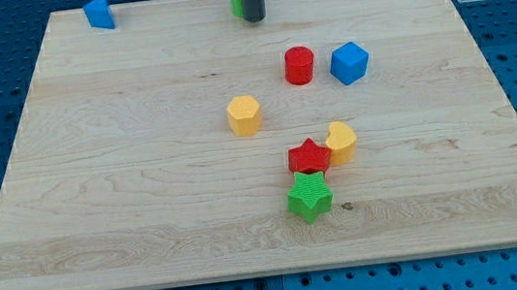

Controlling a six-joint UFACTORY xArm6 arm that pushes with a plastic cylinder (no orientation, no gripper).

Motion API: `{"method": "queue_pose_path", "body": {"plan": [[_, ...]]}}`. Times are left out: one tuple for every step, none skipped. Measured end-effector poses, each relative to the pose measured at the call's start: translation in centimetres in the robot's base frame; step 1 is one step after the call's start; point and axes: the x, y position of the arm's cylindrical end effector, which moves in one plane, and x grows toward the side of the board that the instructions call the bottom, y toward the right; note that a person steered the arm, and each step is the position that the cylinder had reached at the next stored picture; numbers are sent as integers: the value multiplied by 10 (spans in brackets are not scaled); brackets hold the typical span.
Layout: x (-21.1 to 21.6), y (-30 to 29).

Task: Keep red circle and blue cube in a diagonal line

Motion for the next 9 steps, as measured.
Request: {"method": "queue_pose_path", "body": {"plan": [[15, 0], [66, 19], [116, 49], [121, 51], [134, 56], [148, 67], [145, 71], [123, 106], [115, 122]]}}
